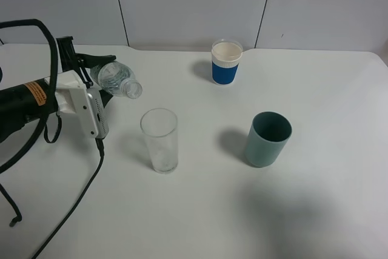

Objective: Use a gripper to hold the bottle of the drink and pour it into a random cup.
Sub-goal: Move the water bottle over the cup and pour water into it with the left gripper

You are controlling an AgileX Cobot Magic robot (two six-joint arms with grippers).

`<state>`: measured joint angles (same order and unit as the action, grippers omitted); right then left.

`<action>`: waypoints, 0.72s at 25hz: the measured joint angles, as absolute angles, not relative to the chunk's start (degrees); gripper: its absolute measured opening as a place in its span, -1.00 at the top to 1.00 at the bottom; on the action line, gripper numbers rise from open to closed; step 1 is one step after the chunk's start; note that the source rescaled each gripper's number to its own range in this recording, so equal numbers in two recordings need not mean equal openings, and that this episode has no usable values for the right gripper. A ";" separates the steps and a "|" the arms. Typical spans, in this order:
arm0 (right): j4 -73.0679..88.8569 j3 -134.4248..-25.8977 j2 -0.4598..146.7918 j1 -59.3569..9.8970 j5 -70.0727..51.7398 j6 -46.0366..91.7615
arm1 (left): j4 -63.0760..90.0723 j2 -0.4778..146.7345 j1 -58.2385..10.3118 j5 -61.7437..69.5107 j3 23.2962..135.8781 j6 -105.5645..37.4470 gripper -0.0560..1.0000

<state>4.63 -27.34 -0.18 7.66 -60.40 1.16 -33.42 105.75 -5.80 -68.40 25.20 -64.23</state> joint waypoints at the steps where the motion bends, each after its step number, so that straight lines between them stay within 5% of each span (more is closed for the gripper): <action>1: 4.63 -27.34 -0.18 7.66 -60.40 1.16 | -33.30 105.31 -5.80 -68.48 24.90 -64.63 0.89; 18: 4.63 -27.34 -0.18 7.66 -60.40 1.16 | -32.85 102.36 -5.80 -68.46 23.96 -68.51 0.89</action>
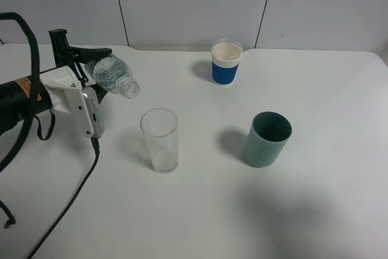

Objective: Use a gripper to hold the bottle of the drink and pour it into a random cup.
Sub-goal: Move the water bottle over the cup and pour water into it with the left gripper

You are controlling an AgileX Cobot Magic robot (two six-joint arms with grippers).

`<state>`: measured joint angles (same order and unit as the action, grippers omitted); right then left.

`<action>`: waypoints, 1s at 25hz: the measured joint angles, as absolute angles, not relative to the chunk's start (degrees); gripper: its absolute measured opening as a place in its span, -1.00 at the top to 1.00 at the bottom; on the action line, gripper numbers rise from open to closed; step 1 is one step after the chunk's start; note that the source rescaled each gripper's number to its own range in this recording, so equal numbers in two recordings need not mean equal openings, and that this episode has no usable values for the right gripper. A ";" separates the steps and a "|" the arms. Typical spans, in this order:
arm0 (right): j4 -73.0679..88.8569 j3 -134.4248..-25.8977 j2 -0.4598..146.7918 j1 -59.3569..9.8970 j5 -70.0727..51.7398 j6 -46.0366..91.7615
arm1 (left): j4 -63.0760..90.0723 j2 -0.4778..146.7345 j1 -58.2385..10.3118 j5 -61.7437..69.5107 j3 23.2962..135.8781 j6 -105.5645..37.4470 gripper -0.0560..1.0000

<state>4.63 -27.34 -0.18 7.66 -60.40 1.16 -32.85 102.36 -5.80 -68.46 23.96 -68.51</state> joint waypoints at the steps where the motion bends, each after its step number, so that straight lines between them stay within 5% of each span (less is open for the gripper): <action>1: 4.63 -27.34 -0.18 7.66 -60.40 1.16 | -32.71 102.36 -5.80 -68.46 23.96 -68.92 0.89; 25: 4.63 -27.34 -0.18 7.66 -60.40 1.16 | -29.50 101.19 -6.96 -68.47 20.60 -73.99 0.89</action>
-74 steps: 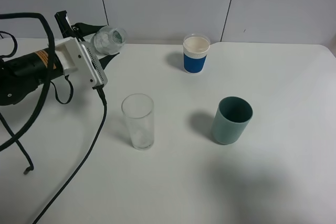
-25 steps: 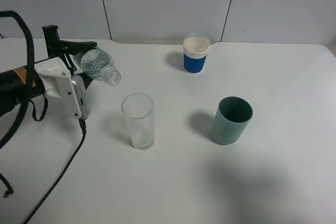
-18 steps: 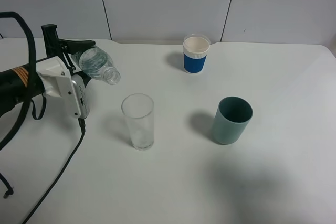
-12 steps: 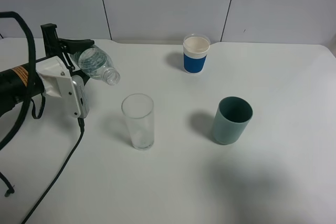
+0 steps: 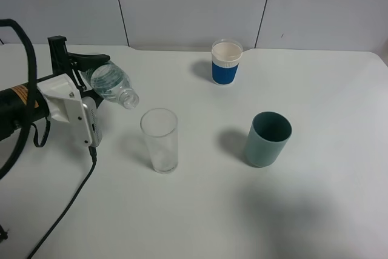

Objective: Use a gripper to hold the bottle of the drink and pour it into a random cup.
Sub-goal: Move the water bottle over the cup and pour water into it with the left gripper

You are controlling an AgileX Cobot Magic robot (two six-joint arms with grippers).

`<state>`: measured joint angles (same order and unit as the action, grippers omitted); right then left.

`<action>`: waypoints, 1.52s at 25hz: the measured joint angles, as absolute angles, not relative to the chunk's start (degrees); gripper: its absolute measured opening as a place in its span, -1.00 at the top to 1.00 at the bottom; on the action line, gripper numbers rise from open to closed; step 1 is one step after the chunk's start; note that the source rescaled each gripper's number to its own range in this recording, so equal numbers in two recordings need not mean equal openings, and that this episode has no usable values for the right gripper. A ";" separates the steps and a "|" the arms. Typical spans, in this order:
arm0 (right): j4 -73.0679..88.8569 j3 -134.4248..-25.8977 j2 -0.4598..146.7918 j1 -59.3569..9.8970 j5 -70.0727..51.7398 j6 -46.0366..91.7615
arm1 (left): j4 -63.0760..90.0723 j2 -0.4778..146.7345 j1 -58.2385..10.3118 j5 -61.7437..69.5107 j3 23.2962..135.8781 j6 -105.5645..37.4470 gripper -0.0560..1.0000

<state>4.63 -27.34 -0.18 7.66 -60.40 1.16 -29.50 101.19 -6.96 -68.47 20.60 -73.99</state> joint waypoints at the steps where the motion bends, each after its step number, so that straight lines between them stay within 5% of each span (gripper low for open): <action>1: 4.63 -27.34 -0.18 7.66 -60.40 1.16 | -29.26 101.19 -7.10 -68.47 20.60 -73.99 0.89; 38: 4.63 -27.34 -0.18 7.66 -60.40 1.16 | -16.92 96.75 -12.64 -68.51 17.96 -80.44 0.89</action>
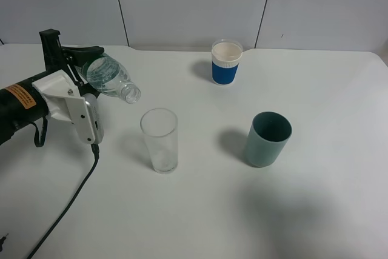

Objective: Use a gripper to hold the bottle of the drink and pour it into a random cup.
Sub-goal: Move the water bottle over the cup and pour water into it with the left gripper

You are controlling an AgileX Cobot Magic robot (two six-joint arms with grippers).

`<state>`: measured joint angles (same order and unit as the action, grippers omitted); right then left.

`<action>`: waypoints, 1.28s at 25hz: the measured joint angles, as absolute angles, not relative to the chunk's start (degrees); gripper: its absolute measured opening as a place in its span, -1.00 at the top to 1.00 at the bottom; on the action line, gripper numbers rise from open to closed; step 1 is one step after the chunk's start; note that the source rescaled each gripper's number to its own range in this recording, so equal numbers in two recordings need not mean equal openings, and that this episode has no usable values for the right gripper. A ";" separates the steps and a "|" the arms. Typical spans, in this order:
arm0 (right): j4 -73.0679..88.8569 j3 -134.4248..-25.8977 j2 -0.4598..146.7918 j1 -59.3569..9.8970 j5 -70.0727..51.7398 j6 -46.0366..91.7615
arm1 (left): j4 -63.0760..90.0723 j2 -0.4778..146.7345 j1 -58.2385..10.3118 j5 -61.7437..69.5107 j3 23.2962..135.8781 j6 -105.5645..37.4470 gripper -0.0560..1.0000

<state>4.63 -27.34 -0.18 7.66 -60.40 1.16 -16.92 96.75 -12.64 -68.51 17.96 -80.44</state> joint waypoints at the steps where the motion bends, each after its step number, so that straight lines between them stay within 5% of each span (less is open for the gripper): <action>1: 4.63 -27.34 -0.18 7.66 -60.40 1.16 | -16.92 96.75 -12.64 -68.51 17.96 -80.44 0.89; 13: 4.63 -27.34 -0.18 7.66 -60.40 1.16 | -6.68 96.75 -18.91 -68.51 17.96 -83.92 0.89; 32: 4.63 -27.34 -0.18 7.66 -60.40 1.16 | -6.22 95.41 -19.30 -68.50 15.89 -85.78 0.89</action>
